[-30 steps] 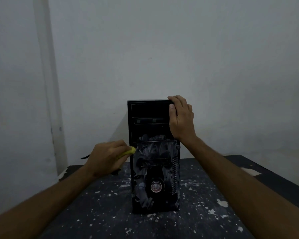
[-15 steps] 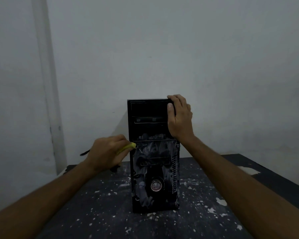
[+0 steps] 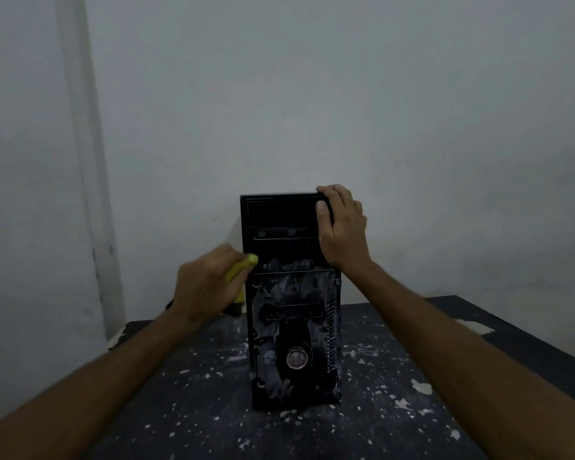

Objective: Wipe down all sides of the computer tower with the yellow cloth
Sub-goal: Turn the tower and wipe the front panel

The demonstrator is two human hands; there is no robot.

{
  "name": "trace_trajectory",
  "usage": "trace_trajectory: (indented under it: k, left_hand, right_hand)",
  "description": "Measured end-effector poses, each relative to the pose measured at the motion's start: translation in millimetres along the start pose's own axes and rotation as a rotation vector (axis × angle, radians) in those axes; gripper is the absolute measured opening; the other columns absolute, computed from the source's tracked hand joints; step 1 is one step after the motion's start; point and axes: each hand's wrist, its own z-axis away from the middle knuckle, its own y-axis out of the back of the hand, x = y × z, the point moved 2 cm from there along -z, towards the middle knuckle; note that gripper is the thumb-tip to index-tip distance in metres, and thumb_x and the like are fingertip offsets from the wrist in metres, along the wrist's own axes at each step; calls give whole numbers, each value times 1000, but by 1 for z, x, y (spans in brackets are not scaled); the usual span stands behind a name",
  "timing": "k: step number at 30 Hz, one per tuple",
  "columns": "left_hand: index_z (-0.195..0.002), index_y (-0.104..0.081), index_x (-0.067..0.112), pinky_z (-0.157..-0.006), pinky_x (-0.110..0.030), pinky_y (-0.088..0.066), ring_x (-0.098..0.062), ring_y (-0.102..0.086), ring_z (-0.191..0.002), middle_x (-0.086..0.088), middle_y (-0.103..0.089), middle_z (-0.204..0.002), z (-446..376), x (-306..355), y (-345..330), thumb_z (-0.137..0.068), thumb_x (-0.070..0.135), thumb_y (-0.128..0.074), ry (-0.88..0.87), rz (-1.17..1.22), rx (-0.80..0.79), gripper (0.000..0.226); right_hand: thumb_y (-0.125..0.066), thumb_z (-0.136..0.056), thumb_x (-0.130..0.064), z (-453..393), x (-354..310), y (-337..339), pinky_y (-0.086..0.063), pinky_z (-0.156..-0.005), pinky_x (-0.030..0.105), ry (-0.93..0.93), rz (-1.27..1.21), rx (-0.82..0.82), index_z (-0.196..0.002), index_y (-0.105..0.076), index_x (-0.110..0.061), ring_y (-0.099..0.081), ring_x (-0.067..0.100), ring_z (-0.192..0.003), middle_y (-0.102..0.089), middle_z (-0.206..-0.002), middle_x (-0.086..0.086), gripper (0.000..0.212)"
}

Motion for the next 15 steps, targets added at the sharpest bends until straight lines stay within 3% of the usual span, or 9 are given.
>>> trace_trajectory:
  k: [3, 5, 7, 10, 11, 15]
  left_hand:
    - [-97, -77, 21, -47, -27, -42, -21, -63, -63, 4, -65, -86, -5, 9, -4, -94, 30, -72, -193, -31, -90, 11]
    - [-98, -75, 20, -44, -28, -40, -25, -61, -60, 1, -61, -87, 15, 12, -11, -100, 34, -60, -378, -73, -229, 20]
    - [-99, -76, 22, -44, -29, -43, -23, -63, -61, 3, -64, -90, 14, 10, -12, -102, 41, -54, -345, -76, -244, 29]
    - [-98, -79, 26, -46, -25, -43, -17, -66, -64, 8, -69, -94, -10, 12, 0, -95, 38, -67, -97, -11, -96, 17]
    - [-97, -78, 25, -46, -25, -42, -18, -65, -64, 7, -68, -92, -11, 16, -1, -94, 37, -68, -92, -6, -97, 16]
    - [-88, -74, 20, -41, -27, -34, -23, -57, -53, 2, -57, -82, 2, 31, -19, -100, 38, -55, -376, -78, -265, 29]
  right_hand:
    - [-34, -105, -42, 1, 2, 1, -40, -93, 45, 6, 17, -9, -137, -54, -26, -45, 19, -117, -46, -141, -9, 42]
    - [-33, -104, -43, 1, 1, 0, -41, -93, 46, 8, 8, -4, -137, -54, -26, -45, 20, -117, -46, -141, -9, 42]
    - [-34, -104, -43, 1, 0, 0, -41, -93, 46, 3, -3, 3, -137, -54, -26, -45, 19, -116, -47, -140, -9, 42]
    - [-35, -104, -42, 0, 1, 0, -40, -93, 44, -1, -1, 3, -137, -55, -26, -45, 19, -116, -47, -140, -9, 42]
    - [-35, -104, -42, 0, 1, 0, -40, -93, 43, 0, 1, 0, -137, -55, -26, -45, 19, -116, -47, -141, -10, 42]
    - [-36, -103, -43, 0, 1, 2, -37, -92, 41, -5, -1, -15, -138, -54, -26, -45, 19, -117, -46, -142, -10, 42]
